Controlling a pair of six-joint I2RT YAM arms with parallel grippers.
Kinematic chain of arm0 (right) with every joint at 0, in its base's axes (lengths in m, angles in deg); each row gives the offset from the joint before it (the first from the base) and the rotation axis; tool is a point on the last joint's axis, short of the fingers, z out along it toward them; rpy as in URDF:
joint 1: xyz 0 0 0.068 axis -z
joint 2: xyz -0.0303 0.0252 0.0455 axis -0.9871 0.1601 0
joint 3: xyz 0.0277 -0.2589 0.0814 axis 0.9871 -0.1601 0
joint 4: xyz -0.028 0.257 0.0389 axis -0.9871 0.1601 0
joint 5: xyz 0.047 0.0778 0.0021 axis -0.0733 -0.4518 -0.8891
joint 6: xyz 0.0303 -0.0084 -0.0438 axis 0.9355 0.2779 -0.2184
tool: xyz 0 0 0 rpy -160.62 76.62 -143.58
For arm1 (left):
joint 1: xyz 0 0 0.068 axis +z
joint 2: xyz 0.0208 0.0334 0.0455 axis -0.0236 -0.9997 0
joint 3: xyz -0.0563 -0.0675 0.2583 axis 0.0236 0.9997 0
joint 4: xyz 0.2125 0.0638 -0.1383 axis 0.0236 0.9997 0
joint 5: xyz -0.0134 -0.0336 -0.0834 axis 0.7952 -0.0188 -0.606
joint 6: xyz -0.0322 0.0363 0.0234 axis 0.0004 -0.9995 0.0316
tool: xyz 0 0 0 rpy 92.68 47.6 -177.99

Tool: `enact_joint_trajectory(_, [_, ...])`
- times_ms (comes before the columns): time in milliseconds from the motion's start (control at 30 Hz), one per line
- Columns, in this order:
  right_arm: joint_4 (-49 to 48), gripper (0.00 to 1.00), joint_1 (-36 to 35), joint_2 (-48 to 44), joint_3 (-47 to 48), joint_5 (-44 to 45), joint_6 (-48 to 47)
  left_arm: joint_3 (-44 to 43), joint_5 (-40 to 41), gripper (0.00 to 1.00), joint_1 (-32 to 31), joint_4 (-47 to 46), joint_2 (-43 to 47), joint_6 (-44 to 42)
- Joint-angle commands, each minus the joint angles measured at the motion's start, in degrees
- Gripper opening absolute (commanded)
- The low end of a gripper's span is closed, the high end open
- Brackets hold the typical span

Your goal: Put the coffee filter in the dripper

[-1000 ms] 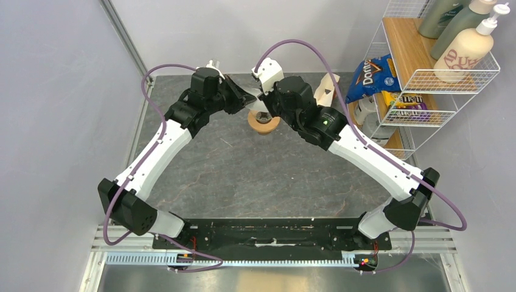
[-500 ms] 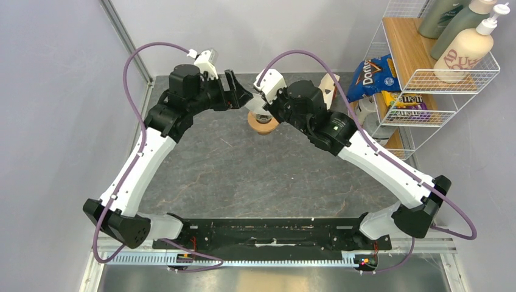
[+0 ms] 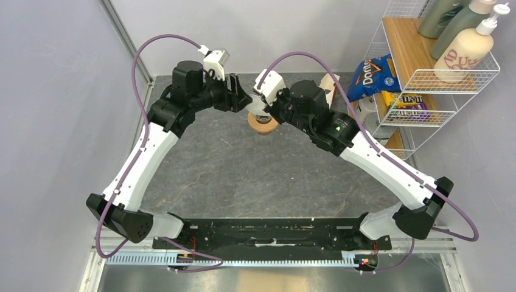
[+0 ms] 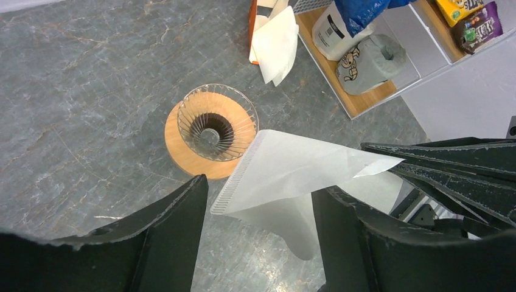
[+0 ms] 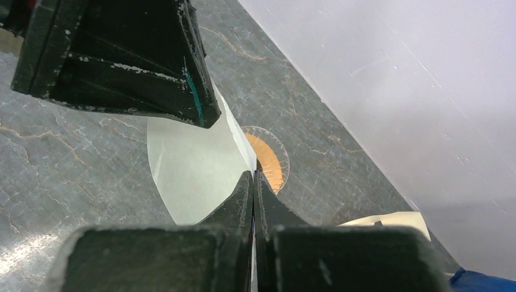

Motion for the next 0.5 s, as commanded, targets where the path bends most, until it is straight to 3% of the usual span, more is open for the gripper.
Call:
enact_joint_trajectory(0, [-1.1,0.0,-0.1,-0.8,2.0,-1.4,0.9,-1.7,-1.0,0.65,-0.3,-1.6,-0.6,-3.5])
enact_joint_trajectory(200, [-0.9,0.0,-0.1,0.1,3.0,-1.0,2.0,-2.0,-3.2,0.52,-1.2,-3.1,-1.4,-2.8])
enact_joint_trajectory(367, [-0.8,0.0,-0.1,0.5,3.6,-1.0,2.4,-1.3,-3.9,0.3,-2.6,-3.5,-1.2,-2.7])
enact_joint_trajectory(467, [-0.8,0.0,-0.2,0.7,3.9,-0.7,2.3,-0.4,-3.2,0.22,-3.0,-3.6,-0.5,-2.5])
